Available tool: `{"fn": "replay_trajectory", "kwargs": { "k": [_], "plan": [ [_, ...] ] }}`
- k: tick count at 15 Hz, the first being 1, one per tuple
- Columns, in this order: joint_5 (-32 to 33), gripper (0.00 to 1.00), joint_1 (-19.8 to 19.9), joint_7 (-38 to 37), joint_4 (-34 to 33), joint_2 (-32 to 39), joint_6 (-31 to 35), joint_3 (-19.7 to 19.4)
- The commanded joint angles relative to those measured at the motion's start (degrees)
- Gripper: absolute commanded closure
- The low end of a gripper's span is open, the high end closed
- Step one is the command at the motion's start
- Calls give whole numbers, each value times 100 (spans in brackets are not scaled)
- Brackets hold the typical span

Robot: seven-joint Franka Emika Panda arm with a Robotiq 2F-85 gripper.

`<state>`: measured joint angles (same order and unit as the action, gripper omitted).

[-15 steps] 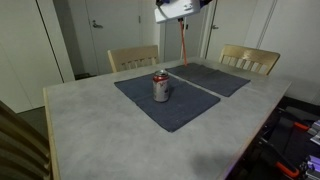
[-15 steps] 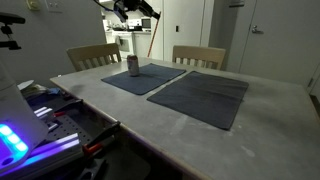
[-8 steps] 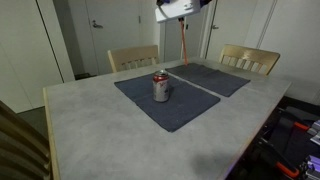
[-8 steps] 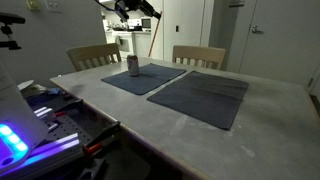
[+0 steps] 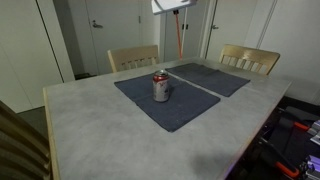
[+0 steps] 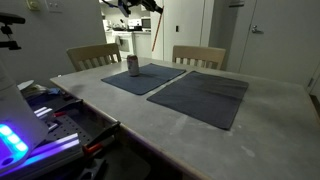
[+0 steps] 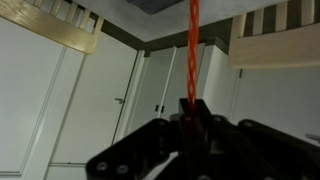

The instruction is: Place the red straw in the can

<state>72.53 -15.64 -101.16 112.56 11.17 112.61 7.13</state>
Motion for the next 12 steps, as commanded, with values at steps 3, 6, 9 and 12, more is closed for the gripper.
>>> {"fn": "replay_trajectory", "kwargs": {
  "k": [3, 6, 9, 12],
  "plan": [
    [93, 98, 238, 616, -635, 349, 897, 94],
    [62, 98, 245, 894, -935, 663, 1387, 89],
    [21, 98, 174, 1079, -1090, 897, 1621, 99],
    [1, 98, 76, 1085, -1041, 932, 1512, 101]
  ]
}}
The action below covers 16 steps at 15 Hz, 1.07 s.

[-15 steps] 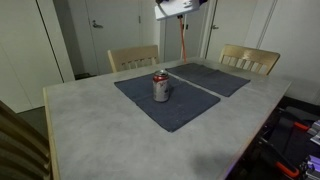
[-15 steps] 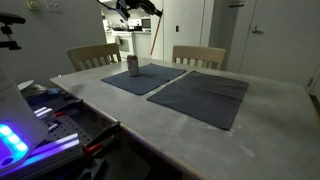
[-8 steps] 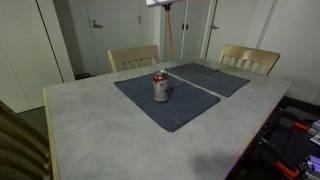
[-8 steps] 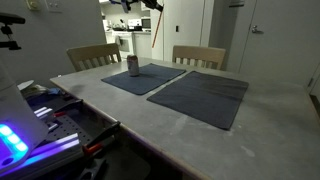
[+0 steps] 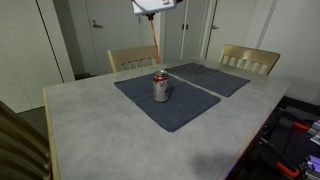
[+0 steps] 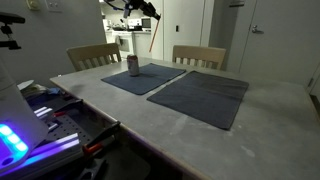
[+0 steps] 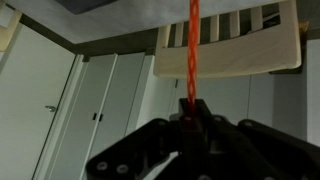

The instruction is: Place the red straw in the can

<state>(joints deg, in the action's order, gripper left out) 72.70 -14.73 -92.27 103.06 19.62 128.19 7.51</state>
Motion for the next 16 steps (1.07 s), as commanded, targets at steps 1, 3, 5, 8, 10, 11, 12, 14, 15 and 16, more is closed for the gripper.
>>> {"fn": "replay_trajectory", "kwargs": {
  "k": [1, 3, 5, 8, 10, 11, 12, 14, 15, 16],
  "plan": [
    [6, 98, -52, 176, -61, 66, -144, 62],
    [-26, 98, -100, 256, -17, -18, -226, 98],
    [-48, 98, -65, 495, 55, -88, 23, 163],
    [-40, 98, -20, 639, 186, -176, 393, 220],
    [-26, 98, -28, 617, 280, -216, 583, 229],
    [-35, 98, -35, 594, 324, -233, 633, 231],
    [-37, 98, -52, 555, 387, -265, 645, 232],
    [-54, 98, -69, 534, 534, -363, 577, 237],
    [-67, 98, -72, 544, 614, -434, 542, 245],
    [-78, 98, -78, 558, 676, -505, 498, 256]
  ]
}}
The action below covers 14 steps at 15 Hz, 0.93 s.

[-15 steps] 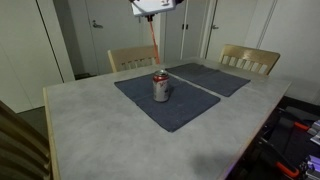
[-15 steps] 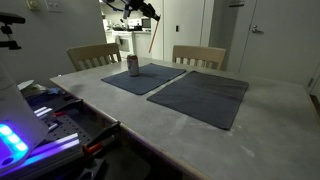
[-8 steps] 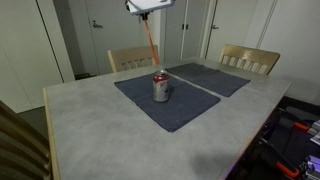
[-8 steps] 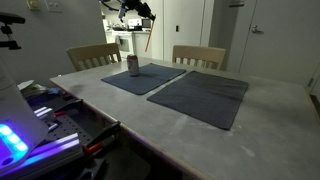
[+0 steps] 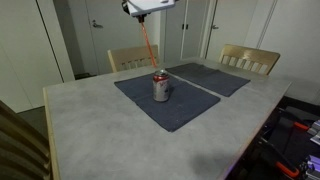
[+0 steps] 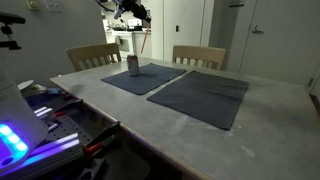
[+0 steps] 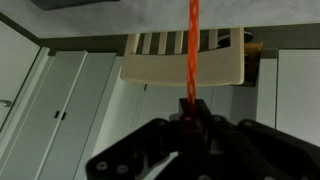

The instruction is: Place the red straw in the can

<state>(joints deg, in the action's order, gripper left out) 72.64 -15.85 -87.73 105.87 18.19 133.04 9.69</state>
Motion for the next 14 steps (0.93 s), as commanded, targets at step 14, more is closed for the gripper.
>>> {"fn": "replay_trajectory", "kwargs": {
  "k": [14],
  "plan": [
    [-364, 98, -184, 364, 466, -704, -791, 278]
  ]
}}
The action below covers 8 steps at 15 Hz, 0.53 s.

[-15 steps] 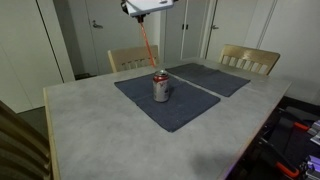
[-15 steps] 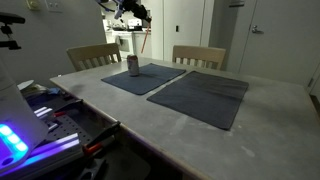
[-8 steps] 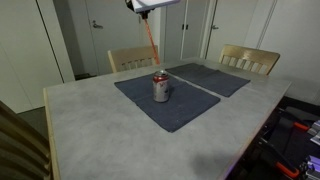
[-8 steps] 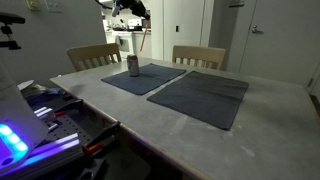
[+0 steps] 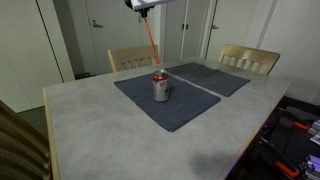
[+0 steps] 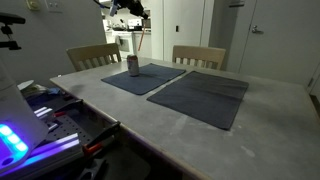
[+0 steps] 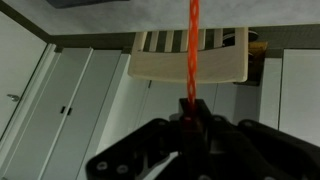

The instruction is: Place the red straw in the can

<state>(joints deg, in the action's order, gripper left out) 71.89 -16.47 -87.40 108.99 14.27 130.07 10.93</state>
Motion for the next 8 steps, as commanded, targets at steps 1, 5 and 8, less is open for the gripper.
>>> {"fn": "replay_trajectory", "kwargs": {
  "k": [1, 5, 8],
  "plan": [
    [-403, 98, -170, 408, 175, -381, -694, 223],
    [-732, 98, -334, 517, 285, -662, -1470, 418],
    [-396, 98, -314, -25, 599, -857, -1356, 420]
  ]
}}
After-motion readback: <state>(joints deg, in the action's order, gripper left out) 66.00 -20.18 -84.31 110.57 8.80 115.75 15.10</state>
